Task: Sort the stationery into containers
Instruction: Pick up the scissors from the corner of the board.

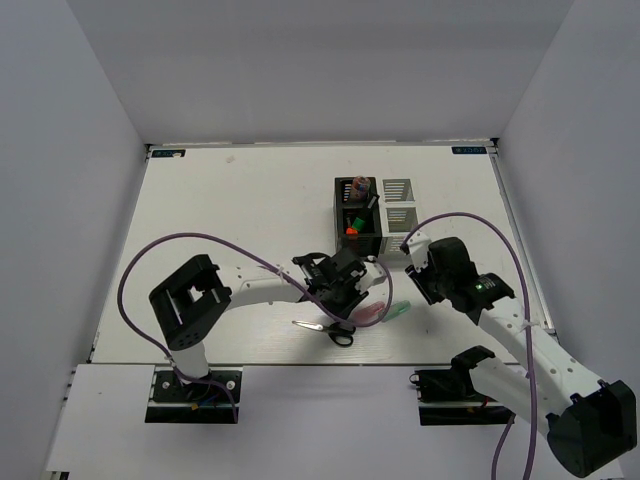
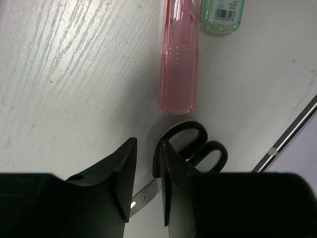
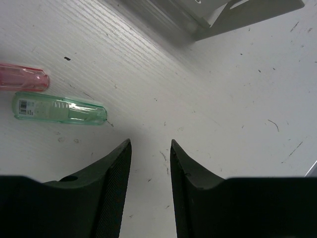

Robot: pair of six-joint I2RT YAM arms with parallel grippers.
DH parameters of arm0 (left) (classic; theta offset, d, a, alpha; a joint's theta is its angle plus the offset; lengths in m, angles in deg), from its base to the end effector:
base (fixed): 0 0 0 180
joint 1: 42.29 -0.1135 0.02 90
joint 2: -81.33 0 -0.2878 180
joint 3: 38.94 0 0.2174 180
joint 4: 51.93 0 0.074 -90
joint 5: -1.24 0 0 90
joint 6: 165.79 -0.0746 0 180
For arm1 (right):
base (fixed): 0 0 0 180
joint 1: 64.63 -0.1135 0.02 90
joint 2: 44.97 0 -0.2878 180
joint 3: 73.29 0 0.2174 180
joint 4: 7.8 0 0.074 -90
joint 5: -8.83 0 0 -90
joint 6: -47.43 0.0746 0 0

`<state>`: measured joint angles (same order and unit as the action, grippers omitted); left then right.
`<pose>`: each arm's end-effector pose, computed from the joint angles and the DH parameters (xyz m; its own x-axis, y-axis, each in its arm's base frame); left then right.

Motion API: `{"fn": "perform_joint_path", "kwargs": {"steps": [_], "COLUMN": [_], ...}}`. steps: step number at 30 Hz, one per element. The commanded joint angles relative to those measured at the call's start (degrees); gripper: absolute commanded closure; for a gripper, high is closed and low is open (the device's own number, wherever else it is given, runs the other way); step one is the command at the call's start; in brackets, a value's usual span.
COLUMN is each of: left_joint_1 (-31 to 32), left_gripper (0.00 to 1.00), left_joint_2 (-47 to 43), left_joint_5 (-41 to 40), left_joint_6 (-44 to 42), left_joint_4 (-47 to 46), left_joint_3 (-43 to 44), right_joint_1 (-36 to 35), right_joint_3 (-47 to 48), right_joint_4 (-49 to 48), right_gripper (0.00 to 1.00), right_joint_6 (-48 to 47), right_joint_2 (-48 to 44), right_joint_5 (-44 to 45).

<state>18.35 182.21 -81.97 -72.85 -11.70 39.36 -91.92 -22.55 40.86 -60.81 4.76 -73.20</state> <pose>0.1603 -0.3030 0.1809 -0.4813 0.7517 -0.4509 0.8684 0.4790 -0.1285 0.1389 0.0600 0.2276 -0.5076 -0.6107 -0.6077 -0.5580 0.7705 -0.3082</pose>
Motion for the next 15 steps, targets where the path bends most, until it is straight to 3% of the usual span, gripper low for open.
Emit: {"fn": "perform_joint_path", "kwargs": {"steps": [1,15], "left_joint_1": [-0.3,-0.4], "left_gripper": [0.64,0.65], "left_joint_2": [-0.2,-0.8], "left_joint_5": [0.8,5.2], "left_joint_6": [-1.3,-0.4], "left_joint_4": [0.3,-0.7], "left_joint_3": [-0.3,-1.6], "right_joint_1": [0.7,1.8], "right_joint_3": [0.5,0.3], "right_joint_4": [-0.5,-0.4], "right_gripper": [0.59,0.59], "right_joint_6": [0.8,0.6], "right_joint_2": [-0.6,-0.9], "right_joint_5": [-1.2,-2.0]}}
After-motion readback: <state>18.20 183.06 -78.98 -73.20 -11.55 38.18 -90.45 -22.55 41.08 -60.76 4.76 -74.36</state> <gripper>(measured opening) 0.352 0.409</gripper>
